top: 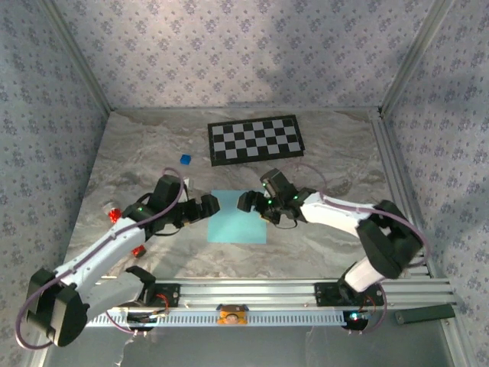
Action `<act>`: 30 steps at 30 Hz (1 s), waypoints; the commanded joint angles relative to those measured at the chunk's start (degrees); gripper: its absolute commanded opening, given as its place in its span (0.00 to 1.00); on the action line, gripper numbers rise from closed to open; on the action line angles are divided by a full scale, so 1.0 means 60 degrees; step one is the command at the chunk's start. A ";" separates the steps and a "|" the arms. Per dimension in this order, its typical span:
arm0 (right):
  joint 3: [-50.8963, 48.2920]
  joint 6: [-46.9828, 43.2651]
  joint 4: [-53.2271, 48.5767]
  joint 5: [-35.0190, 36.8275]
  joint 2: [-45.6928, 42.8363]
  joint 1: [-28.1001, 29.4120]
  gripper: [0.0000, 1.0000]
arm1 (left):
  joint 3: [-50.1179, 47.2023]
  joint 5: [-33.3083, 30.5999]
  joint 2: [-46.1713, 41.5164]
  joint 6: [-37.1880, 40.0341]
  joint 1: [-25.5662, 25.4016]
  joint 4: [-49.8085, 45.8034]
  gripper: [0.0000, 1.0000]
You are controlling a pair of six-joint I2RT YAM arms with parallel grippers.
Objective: Fold a paper plane with a square sheet of paper (pick it up from the middle)
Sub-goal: Move the square sheet of paper to the center of the table, then first fold the square sheet of paper in half at the center of the table.
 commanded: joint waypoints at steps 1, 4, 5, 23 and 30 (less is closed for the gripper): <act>0.0347 -0.1036 -0.2046 0.2250 -0.1400 -0.0286 0.95 | 0.0817 -0.0777 0.0824 0.0088 -0.0365 -0.0269 0.98; -0.0182 -0.1330 -0.2324 0.3535 -0.2616 -0.0719 1.00 | 0.1938 -0.1531 0.1976 0.0262 -0.0946 -0.0966 0.95; -0.0521 -0.1276 -0.2053 0.3544 -0.3010 -0.0999 1.00 | 0.2368 -0.1735 0.2431 0.0375 -0.1156 -0.1209 0.95; -0.1950 -0.3113 -0.1366 -0.0494 -0.4162 -0.4319 0.99 | 0.7623 -0.2814 0.8282 0.0838 -0.2861 -0.4974 0.85; -0.2090 -0.2975 -0.1671 -0.0086 -0.4180 -0.4383 0.98 | 0.7327 -0.2817 0.8554 0.0618 -0.3002 -0.4860 0.86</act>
